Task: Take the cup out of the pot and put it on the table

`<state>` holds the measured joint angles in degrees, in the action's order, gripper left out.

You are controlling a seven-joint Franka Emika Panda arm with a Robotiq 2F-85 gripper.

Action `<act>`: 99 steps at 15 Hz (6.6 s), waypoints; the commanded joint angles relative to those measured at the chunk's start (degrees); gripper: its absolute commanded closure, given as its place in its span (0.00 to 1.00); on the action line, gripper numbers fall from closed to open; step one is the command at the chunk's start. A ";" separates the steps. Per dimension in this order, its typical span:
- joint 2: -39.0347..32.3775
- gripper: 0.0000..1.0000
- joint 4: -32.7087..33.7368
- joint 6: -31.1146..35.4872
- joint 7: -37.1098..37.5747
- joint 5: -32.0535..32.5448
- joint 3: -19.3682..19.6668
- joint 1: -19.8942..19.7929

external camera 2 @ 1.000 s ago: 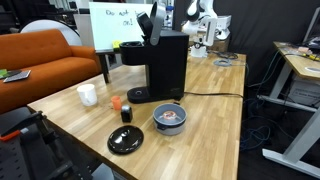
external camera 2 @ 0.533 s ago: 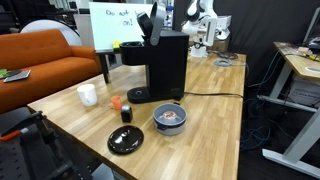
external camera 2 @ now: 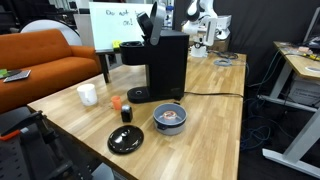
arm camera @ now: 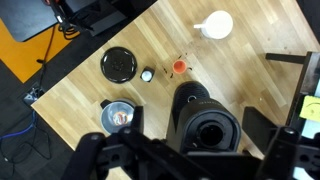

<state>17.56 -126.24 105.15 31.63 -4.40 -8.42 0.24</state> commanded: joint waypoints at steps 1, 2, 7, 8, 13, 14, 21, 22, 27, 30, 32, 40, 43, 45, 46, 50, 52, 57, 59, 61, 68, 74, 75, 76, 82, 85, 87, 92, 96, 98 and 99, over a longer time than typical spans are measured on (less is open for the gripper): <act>-3.88 0.00 0.80 2.23 2.64 1.81 1.13 -1.28; -5.12 0.00 1.08 2.30 3.45 3.85 1.50 -1.71; -9.64 0.00 1.95 4.37 7.70 12.87 3.57 -2.75; -10.32 0.00 2.08 4.60 8.37 13.18 4.02 -2.66; -10.64 0.00 1.63 4.33 7.93 12.06 4.94 -2.04; -10.63 0.00 1.72 4.33 7.95 12.06 4.94 -2.04; -10.71 0.00 1.39 5.64 8.87 11.44 5.13 -2.21; -11.05 0.00 1.33 6.30 8.53 10.06 5.54 -2.38; -14.81 0.00 0.31 12.12 7.91 6.53 8.88 -3.57; -18.17 0.00 -0.42 18.14 7.38 5.96 10.79 -3.88; -20.95 0.00 0.11 20.66 6.89 5.35 11.53 -3.77; -26.76 0.00 0.66 21.50 10.07 8.58 14.53 -3.23; -26.42 0.00 0.75 21.50 10.09 8.59 14.31 -2.80; -26.38 0.00 0.75 21.50 10.10 8.59 14.36 -2.84; -26.38 0.00 0.75 21.50 10.10 8.59 14.36 -2.84; -25.65 0.00 -0.05 23.39 7.95 5.02 13.86 -3.21; -26.64 0.00 0.22 24.66 6.87 3.19 13.98 -3.47; -31.84 0.00 1.94 27.81 5.47 1.46 15.65 -4.44; -35.01 0.00 3.71 29.27 5.23 1.71 16.35 -4.50; -38.67 0.00 5.87 29.87 6.03 3.32 17.34 -3.98; -52.28 0.00 13.81 29.63 6.42 0.81 17.96 -4.16; -54.43 0.00 14.23 30.17 6.31 0.20 18.94 -3.22; -54.31 0.00 14.23 30.17 6.32 0.22 18.93 -3.11; -54.27 0.00 14.23 30.17 6.33 0.23 18.94 -3.07; -54.35 0.00 14.27 31.82 7.68 1.13 19.86 -2.16; -54.89 0.00 14.24 34.11 7.20 0.56 19.76 -2.21; -55.22 0.00 14.09 34.67 6.56 -0.08 19.40 -2.65; -55.17 0.00 12.30 35.82 6.49 -1.44 19.32 -2.99; -53.96 0.00 10.75 37.22 6.26 -2.88 19.40 -3.25; -54.07 0.00 10.75 37.66 6.41 -3.38 19.52 -3.30; -54.25 0.00 10.77 37.89 6.54 -3.45 19.66 -3.22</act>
<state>-37.77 -113.67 140.78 38.81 -6.29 11.01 -2.92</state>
